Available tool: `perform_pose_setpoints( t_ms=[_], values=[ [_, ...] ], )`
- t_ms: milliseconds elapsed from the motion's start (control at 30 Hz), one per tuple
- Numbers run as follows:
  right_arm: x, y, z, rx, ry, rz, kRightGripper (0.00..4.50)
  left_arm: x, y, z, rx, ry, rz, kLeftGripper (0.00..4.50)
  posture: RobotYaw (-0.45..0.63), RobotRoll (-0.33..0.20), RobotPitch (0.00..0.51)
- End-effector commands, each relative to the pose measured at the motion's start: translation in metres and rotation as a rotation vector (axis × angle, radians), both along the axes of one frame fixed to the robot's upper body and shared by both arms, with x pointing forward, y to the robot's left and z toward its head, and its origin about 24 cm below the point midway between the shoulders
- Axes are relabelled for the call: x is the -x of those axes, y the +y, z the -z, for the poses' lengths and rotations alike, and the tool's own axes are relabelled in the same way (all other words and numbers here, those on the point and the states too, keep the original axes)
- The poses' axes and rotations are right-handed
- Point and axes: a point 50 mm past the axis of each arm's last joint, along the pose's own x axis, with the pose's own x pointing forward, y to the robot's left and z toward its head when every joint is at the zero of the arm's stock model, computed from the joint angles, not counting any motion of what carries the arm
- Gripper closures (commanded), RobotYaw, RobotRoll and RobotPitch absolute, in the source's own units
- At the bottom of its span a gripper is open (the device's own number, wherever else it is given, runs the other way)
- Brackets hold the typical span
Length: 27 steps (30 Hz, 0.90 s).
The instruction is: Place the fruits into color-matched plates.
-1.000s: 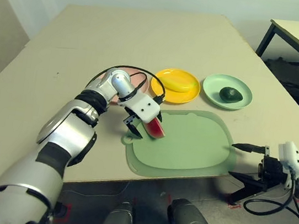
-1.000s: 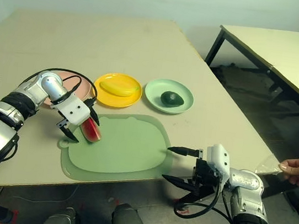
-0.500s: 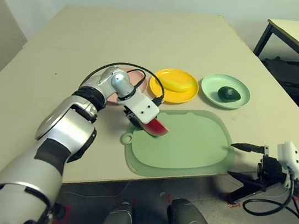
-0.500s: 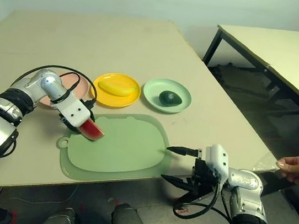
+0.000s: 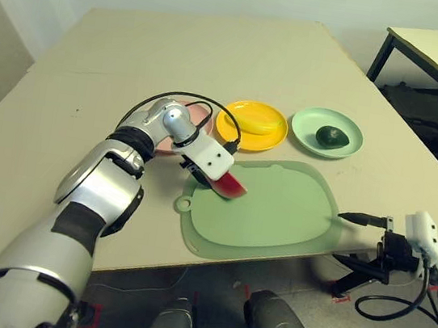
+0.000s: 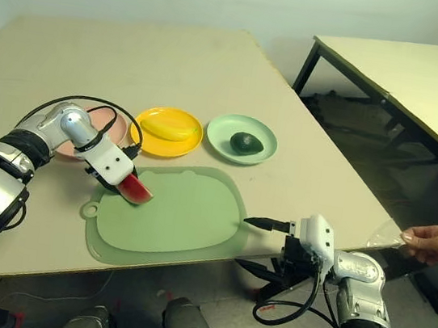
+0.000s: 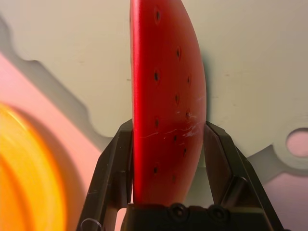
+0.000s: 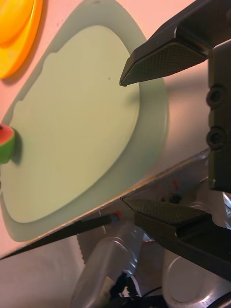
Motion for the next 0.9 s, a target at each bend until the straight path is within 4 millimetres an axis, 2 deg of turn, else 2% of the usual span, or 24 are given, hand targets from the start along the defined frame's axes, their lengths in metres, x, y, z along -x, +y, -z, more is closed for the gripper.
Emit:
perform_pose_setpoints(
  t_ms=[33,167,333,600,900],
  values=[
    [-0.008,0.005,-0.011,-0.07,-0.035,0.017,0.0,-0.009,0.008,-0.028,0.038,-0.059,-0.057,2.31,-0.31,0.0,0.0],
    [-0.014,0.01,-0.018,-0.132,-0.046,0.046,0.0,-0.013,0.025,-0.041,0.029,-0.096,-0.134,2.31,-0.3,0.0,0.0],
    [-0.02,0.02,-0.024,-0.226,-0.051,0.095,0.0,-0.015,0.059,-0.05,-0.014,-0.15,-0.279,2.31,-0.28,0.0,0.0],
    [-0.021,0.036,-0.026,-0.327,-0.072,0.166,0.0,-0.017,0.103,-0.049,-0.095,-0.262,-0.516,2.31,-0.28,0.0,0.0],
    [-0.012,0.054,-0.02,-0.336,-0.059,0.151,0.0,-0.026,0.117,-0.036,-0.136,-0.415,-0.691,2.31,-0.29,0.0,0.0]
  ],
)
